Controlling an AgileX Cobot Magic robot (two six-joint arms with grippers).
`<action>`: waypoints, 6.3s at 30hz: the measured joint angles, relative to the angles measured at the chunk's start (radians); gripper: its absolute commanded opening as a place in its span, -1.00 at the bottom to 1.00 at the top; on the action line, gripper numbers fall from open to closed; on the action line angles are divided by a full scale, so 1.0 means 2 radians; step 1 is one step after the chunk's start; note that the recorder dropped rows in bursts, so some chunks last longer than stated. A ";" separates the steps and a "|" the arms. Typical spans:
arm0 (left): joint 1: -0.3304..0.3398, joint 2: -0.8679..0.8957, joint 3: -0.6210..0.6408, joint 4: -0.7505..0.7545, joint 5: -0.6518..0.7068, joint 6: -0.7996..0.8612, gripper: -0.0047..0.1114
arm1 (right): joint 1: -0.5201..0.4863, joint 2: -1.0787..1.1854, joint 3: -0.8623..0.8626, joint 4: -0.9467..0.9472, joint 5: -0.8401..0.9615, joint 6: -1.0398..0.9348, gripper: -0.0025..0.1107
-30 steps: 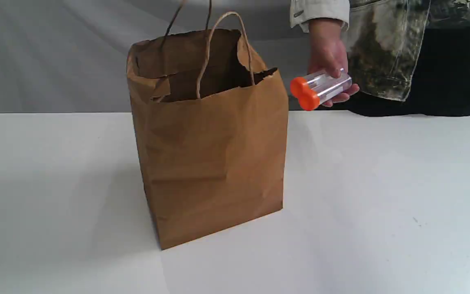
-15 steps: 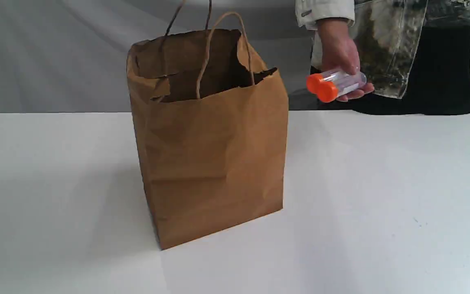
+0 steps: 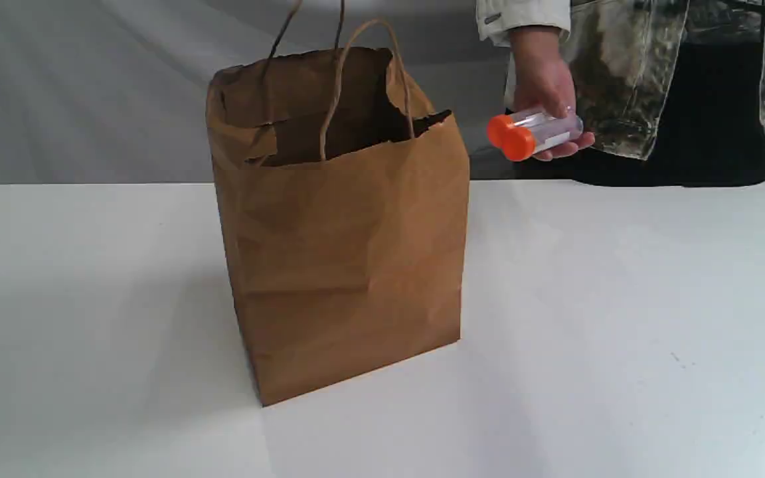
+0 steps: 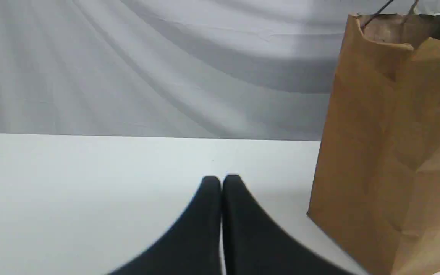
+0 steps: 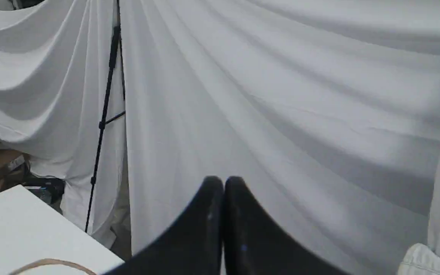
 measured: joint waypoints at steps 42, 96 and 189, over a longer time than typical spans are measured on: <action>0.000 0.000 0.000 0.000 0.000 0.000 -0.92 | -0.032 0.053 0.005 0.402 0.520 -1.019 -0.96; 0.000 0.000 0.000 0.000 0.000 0.000 -0.92 | 0.032 0.250 -0.286 1.303 0.783 -1.293 0.29; 0.000 0.083 -0.101 -0.019 -0.566 -0.050 -0.92 | 0.052 0.310 -0.287 1.312 0.801 -1.345 -0.95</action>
